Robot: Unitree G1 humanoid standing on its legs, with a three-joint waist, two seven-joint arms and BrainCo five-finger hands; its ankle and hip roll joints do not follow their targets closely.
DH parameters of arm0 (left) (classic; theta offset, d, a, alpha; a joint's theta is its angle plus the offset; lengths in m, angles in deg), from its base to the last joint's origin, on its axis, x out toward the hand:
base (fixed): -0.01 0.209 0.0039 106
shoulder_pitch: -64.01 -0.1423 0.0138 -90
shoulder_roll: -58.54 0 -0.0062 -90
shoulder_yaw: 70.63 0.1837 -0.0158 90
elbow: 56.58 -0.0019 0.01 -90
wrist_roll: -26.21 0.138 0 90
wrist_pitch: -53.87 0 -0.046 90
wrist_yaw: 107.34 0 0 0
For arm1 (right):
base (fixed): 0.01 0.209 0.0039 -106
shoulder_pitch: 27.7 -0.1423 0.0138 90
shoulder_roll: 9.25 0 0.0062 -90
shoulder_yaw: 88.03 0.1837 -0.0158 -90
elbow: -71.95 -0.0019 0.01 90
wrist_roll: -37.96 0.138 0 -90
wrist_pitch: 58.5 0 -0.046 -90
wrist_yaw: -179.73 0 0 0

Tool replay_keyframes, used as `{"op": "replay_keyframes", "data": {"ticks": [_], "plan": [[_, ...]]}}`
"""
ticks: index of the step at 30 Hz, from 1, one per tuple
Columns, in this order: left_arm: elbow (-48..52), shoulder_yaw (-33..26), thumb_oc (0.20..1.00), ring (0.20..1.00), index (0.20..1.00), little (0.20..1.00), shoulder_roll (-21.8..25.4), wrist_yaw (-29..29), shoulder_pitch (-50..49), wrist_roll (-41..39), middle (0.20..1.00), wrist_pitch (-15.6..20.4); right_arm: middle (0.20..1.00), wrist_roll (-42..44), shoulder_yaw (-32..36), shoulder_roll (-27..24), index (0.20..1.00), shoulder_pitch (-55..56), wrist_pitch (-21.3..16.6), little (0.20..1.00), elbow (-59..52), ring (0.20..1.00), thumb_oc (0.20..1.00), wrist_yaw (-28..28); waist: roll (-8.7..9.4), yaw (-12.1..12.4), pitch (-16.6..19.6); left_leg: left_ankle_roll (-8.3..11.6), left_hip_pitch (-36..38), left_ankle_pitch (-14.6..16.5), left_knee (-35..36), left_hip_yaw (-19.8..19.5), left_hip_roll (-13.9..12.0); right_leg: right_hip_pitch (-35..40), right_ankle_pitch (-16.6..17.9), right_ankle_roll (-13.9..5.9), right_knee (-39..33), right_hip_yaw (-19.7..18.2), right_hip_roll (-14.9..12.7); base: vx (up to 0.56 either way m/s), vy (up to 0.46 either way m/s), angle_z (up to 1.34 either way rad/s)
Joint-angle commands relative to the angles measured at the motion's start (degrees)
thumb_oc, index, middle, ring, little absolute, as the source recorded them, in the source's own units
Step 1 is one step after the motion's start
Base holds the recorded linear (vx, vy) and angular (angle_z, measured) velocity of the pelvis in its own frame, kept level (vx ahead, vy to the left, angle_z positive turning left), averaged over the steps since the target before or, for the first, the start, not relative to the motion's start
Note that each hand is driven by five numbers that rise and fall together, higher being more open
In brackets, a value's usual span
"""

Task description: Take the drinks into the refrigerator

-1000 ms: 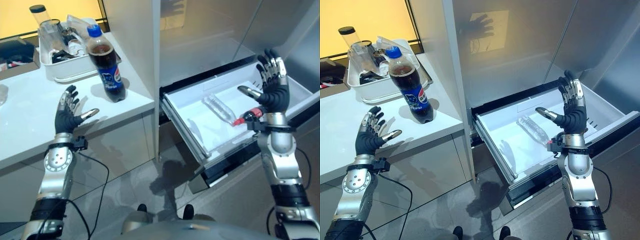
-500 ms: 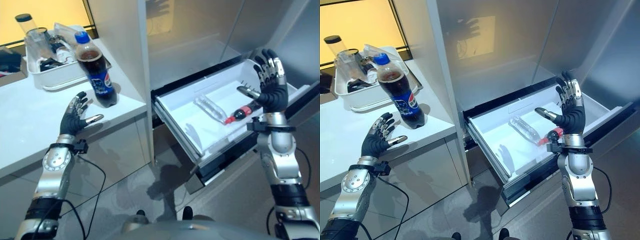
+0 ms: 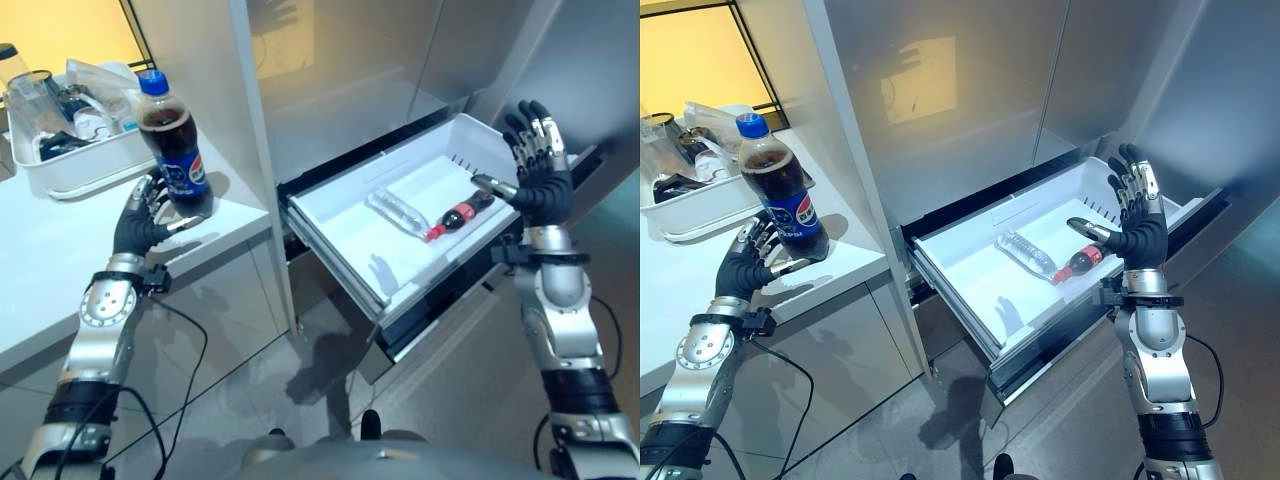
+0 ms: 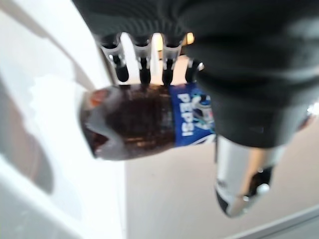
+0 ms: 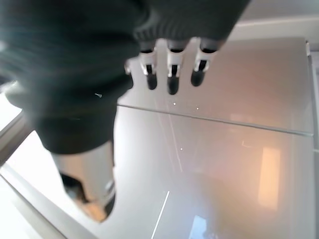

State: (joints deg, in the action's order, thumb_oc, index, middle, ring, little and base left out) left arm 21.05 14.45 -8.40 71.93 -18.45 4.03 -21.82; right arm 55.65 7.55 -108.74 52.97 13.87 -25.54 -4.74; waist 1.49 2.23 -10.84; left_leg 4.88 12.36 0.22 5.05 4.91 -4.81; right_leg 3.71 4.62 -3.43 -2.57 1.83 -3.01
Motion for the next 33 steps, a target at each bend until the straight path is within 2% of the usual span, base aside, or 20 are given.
{"op": "replay_keyframes", "data": {"ticks": [1, 7, 15, 32, 33], "plan": [[-2.37, 2.39, 1.0, 1.0, 1.0, 1.0, 4.29, 1.64, 8.29, -2.07, 1.0, 2.74, 1.0, 1.61, 0.29, -2.09, 1.0, -3.14, -1.95, 1.0, -3.78, 1.0, 1.0, 0.11, -0.2, 0.01, 0.23, -1.1, -0.06, 3.45, -0.05, -0.99, -0.37, -1.16, -3.25, -5.37, 7.9, 1.83, -5.4, -0.03, -0.002, -0.05], [-3.82, 3.18, 1.0, 1.0, 1.0, 1.0, 5.51, 2.88, 11.49, -1.96, 1.0, 2.77, 1.0, 1.94, -0.24, -2.15, 1.0, -2.91, -1.7, 1.0, -4.14, 1.0, 1.0, 0.57, -0.14, -0.41, 0.46, -1.04, 0.38, 4.2, -0.05, -0.71, -0.32, -0.63, -3.69, -5.48, 7.59, 1.83, -5.28, 0.02, 0.005, -0.06], [-4.87, 5.48, 1.0, 1.0, 1.0, 1.0, 4.91, 2.5, 13.45, -0.77, 1.0, 2.0, 1.0, 2.12, 0.0, -2.05, 1.0, -2.75, -1.58, 1.0, -4.33, 1.0, 1.0, 0.8, 0.01, -0.61, 0.42, -1.13, 0.55, 4.31, -0.05, -1.0, -0.28, -0.38, -3.95, -5.52, 7.86, 2.19, -5.19, 0.0, -0.001, -0.01], [-10.14, 13.86, 1.0, 1.0, 1.0, 1.0, -0.7, 0.64, 19.43, 1.75, 1.0, -0.68, 1.0, 2.1, -1.03, -1.41, 1.0, -3.6, -1.29, 1.0, -4.87, 1.0, 1.0, 0.96, 0.34, -1.27, 0.1, -1.5, 0.31, 3.64, -0.05, -1.35, 0.08, -0.87, -3.41, -5.27, 8.29, 1.96, -5.33, 0.0, -0.001, 0.0], [-10.19, 13.9, 1.0, 1.0, 1.0, 1.0, -0.7, 0.63, 19.44, 1.75, 1.0, -0.68, 1.0, 2.09, -1.03, -1.4, 1.0, -3.56, -1.27, 1.0, -4.86, 1.0, 1.0, 0.96, 0.25, -1.26, 0.2, -1.5, 0.61, 4.26, -0.05, -1.36, -0.01, -0.58, -4.0, -5.38, 8.31, 1.95, -5.25, -0.04, -0.007, 0.0]]}}
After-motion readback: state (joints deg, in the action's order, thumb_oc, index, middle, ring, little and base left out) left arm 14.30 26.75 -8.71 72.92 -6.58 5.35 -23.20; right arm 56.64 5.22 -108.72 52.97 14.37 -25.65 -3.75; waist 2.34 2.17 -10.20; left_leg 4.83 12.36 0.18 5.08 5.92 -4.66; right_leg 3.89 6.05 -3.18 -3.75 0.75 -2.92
